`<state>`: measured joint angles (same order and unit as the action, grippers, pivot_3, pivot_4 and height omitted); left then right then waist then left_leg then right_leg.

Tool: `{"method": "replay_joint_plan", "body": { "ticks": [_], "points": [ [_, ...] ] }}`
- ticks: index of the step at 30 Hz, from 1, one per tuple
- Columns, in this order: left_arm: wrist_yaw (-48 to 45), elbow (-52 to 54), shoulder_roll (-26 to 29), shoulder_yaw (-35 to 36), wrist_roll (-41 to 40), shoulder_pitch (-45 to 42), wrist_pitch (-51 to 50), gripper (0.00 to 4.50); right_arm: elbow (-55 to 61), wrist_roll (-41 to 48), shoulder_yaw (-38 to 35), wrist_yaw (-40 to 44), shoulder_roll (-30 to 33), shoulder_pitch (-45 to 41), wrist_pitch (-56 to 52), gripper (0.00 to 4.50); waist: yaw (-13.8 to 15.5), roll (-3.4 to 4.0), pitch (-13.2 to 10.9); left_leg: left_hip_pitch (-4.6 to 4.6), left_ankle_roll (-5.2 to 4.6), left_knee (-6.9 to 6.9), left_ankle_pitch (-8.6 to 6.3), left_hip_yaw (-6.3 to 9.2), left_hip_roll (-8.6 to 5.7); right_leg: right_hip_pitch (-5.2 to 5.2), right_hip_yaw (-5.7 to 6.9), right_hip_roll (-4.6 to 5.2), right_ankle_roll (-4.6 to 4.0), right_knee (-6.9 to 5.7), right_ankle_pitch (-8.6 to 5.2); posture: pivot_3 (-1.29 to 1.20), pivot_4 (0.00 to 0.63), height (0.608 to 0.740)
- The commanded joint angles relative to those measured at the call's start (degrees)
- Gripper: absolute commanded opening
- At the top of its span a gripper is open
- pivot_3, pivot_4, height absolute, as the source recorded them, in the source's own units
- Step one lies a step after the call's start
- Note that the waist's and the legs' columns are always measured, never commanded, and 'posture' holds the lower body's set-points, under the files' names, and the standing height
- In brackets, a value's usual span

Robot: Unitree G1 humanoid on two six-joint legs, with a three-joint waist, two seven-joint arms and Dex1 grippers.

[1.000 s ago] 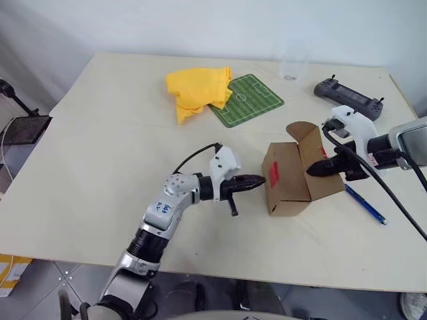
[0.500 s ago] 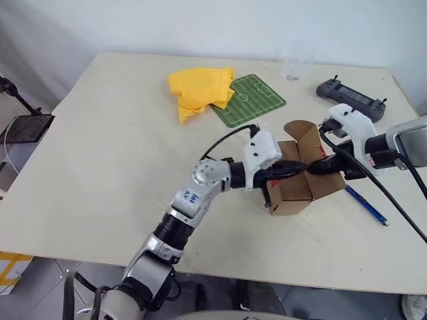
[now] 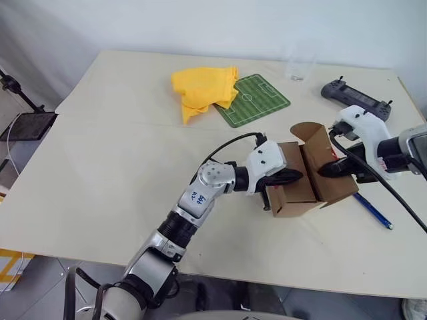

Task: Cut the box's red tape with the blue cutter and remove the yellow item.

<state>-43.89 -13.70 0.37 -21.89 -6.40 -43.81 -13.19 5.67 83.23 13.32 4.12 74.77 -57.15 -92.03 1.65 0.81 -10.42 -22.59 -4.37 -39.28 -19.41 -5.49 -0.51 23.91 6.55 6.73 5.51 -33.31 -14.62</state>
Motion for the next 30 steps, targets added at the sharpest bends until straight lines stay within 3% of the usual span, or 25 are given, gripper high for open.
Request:
{"method": "replay_joint_plan", "body": {
  "ticks": [1, 9, 19, 27, 30],
  "points": [
    [-1.2, -1.3, 3.3, -2.6, 3.6, 1.4, -3.0, 0.0, 1.6, -3.8, -1.1, 2.7, 3.7, 2.4, -0.5, 0.02, 0.0, 0.0, 0.0, -0.01, 0.01, 0.0, -0.01, 0.01, 0.0, 0.0, 0.02, 0.0, 0.0, 0.02, 0.0, 0.0, 0.15, 0.74],
    [-0.5, -0.4, 6.8, -2.6, 3.8, 2.5, -5.0, 0.0, 5.2, -10.6, -3.8, 7.9, 4.1, 8.7, -0.5, 0.02, -0.1, 0.03, 0.0, 0.17, 0.03, 0.0, -0.02, 0.05, 0.0, -0.2, 0.07, -0.01, 0.0, 0.06, 0.0, 0.0, 0.15, 0.74],
    [-0.4, 4.4, 11.9, -0.2, 2.8, 5.2, -8.4, 0.0, 17.5, -9.9, -5.9, 12.4, 2.4, 11.4, -0.5, 0.02, -0.4, -0.01, 0.1, 0.36, 0.28, 0.0, 0.16, 0.09, 0.02, -0.3, 0.01, 0.0, -0.02, -0.12, -0.01, 0.0, 0.15, 0.74],
    [0.0, 8.6, 14.0, 1.2, 1.5, 8.3, -12.2, 0.0, 21.2, -12.6, -6.2, 12.1, -0.4, 13.0, -0.5, 0.02, -0.3, -0.04, 0.2, 0.43, 0.34, 0.05, 0.18, 0.08, 0.1, -0.29, 0.01, -0.03, -0.11, -0.2, -0.06, 0.0, 0.15, 0.74],
    [0.3, 9.4, 13.8, 2.3, 1.6, 8.6, -12.5, 0.0, 20.7, -14.3, -6.4, 11.7, -2.6, 12.7, -0.5, 0.02, 0.1, -0.05, 0.2, 0.0, 0.31, 0.05, 0.19, 0.08, 0.08, 0.12, 0.04, -0.03, -0.11, -0.24, -0.06, 0.0, 0.15, 0.74]
  ]
}}
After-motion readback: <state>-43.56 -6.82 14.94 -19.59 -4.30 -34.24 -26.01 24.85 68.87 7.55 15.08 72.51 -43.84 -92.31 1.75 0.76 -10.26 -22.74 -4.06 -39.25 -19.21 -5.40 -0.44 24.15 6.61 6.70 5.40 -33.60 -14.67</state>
